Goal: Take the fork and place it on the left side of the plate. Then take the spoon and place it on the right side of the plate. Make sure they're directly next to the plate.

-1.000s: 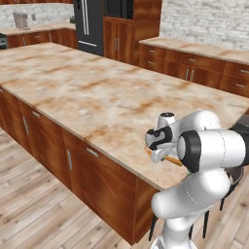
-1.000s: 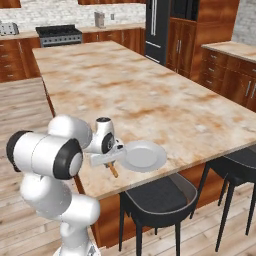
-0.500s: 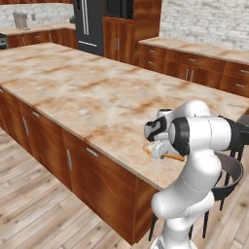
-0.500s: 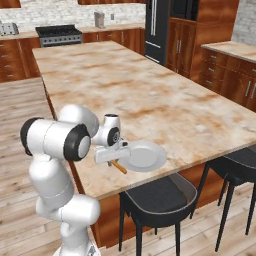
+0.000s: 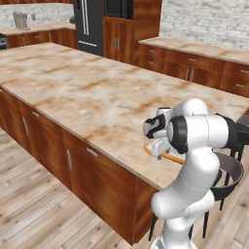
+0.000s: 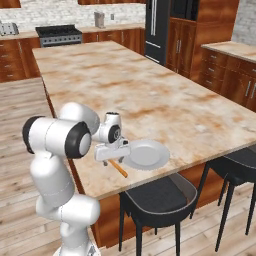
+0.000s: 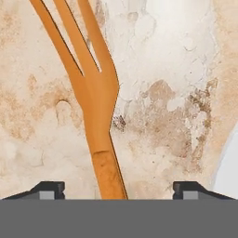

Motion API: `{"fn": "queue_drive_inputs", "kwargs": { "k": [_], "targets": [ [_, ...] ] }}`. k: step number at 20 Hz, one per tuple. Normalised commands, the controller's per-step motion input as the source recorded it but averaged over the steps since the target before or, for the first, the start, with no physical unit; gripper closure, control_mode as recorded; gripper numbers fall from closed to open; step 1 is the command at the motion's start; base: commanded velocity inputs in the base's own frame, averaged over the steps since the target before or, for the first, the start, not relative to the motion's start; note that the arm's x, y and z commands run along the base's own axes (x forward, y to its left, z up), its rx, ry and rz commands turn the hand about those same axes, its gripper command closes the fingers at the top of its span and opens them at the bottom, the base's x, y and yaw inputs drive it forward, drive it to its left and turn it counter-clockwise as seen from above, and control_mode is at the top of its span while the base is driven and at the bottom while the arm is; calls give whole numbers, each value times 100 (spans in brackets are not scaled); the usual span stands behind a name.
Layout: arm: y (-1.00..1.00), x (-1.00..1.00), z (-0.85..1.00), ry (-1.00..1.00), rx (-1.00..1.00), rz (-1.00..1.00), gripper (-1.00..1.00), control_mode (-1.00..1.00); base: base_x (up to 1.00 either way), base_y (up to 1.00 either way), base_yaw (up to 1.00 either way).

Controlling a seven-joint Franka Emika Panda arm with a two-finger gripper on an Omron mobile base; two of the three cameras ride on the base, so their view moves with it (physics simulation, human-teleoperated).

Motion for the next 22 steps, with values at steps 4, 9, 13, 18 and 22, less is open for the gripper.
{"fn": "queue_drive_inputs", "kwargs": {
  "k": [4, 9, 13, 18, 22],
  "targets": [
    [13, -17, 24, 0, 0, 0, -100, -100, 0, 0, 0],
    [14, -46, 22, -5, 0, -9, -100, -100, 0, 0, 0],
    [15, -59, 17, -12, 0, -20, -100, -100, 0, 0, 0],
    [24, -57, 20, -20, 1, -16, -100, -100, 0, 0, 0],
    [17, -50, 25, -17, 0, -23, -100, -100, 0, 0, 0]
  ]
}}
